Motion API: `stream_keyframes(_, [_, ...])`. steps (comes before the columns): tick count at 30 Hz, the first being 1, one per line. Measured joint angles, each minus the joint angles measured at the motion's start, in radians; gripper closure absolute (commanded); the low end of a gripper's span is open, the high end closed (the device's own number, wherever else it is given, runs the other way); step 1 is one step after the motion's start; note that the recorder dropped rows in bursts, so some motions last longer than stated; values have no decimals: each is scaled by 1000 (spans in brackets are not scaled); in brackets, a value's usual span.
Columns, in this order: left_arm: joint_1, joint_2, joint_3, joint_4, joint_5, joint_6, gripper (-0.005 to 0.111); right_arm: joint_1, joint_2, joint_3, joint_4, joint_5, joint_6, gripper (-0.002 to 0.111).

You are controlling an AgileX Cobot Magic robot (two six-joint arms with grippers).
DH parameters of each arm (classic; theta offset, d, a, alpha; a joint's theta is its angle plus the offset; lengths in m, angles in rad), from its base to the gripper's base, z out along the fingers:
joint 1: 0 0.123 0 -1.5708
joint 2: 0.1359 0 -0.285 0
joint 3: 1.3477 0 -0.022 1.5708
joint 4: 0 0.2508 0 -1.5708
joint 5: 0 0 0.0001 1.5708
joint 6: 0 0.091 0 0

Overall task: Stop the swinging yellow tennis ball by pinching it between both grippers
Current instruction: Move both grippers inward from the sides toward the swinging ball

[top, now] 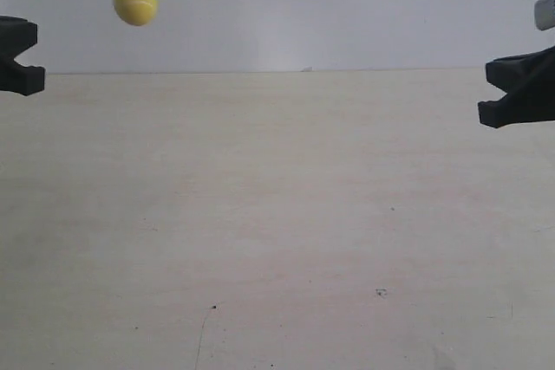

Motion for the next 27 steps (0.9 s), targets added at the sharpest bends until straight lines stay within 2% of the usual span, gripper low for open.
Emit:
stream_keyframes(8, [0, 85, -99, 310, -98, -222, 102, 0, 156, -148, -120, -105, 15, 108])
stream_keyframes(13, [0, 192, -216, 552, -237, -391, 102, 0, 254, -293, -288, -166, 94, 108])
stream_keyframes(21, [0, 356, -360, 658, -313, -427, 102, 0, 348, -399, -397, -251, 133, 108])
stream_keyframes(27, [1, 505, -457, 703, -367, -435, 102, 0, 507, -508, -426, -332, 148, 108])
